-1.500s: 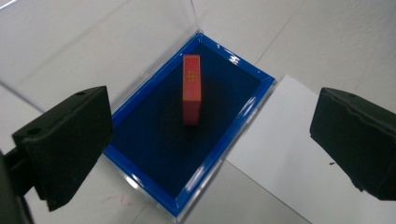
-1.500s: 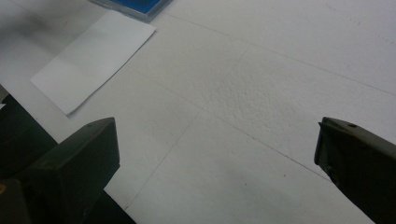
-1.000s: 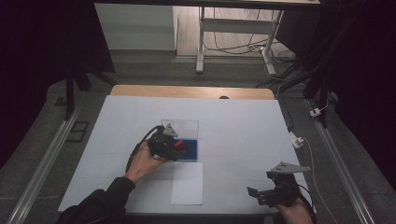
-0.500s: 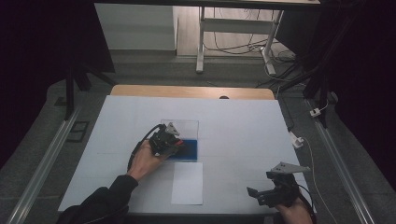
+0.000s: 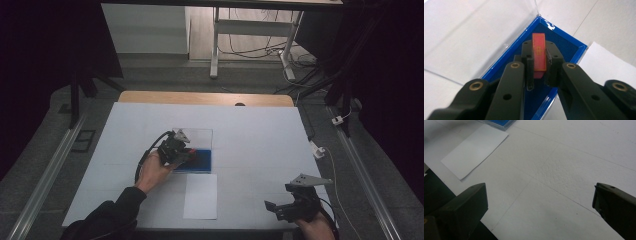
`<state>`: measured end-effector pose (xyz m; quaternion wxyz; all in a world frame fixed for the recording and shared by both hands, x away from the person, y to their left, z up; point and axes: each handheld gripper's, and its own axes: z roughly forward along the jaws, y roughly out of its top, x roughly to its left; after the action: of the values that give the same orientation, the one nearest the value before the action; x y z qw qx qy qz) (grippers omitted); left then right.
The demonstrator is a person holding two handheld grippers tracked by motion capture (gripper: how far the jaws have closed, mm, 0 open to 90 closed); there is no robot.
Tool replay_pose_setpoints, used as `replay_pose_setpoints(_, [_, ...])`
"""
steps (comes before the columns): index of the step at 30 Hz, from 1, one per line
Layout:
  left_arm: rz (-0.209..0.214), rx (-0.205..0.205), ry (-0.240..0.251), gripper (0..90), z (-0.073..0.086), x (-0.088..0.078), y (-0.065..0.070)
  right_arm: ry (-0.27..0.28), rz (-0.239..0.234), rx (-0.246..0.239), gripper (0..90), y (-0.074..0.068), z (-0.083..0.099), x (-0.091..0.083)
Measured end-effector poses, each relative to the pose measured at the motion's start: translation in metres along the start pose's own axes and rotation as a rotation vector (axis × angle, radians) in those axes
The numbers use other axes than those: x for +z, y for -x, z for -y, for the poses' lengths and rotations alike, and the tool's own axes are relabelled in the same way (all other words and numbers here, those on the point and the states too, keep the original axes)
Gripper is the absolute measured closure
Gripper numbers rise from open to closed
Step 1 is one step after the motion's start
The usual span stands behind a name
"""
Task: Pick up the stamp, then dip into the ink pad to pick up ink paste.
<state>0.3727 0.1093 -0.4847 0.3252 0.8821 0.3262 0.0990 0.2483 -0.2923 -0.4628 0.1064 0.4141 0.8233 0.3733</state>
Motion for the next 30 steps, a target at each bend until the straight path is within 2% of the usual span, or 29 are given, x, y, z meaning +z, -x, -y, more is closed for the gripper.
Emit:
replay_pose_setpoints(7, [0.02, -0.004, 0.025, 79.7, 0.001, -0.011, -0.001, 0.003, 0.0, -0.001, 0.3, 0.0, 0.0, 0.0])
replay_pose_setpoints(15, [0.022, 0.015, 0.051, 79.7, 0.002, -0.023, 0.001, -0.001, -0.005, 0.002, 0.3, 0.0, 0.0, -0.001])
replay_pose_setpoints(20, [0.021, -0.003, 0.07, 79.7, 0.004, -0.029, 0.0, 0.0, -0.002, 0.001, 0.3, 0.0, 0.0, -0.001])
replay_pose_setpoints(24, [0.024, -0.021, 0.066, 79.7, 0.003, -0.03, 0.001, 0.004, -0.004, 0.004, 0.3, 0.0, 0.0, -0.001])
replay_pose_setpoints(30, [0.01, -0.012, 0.056, 79.7, 0.001, -0.029, 0.003, 0.0, -0.005, 0.003, 0.3, 0.0, 0.0, 0.0])
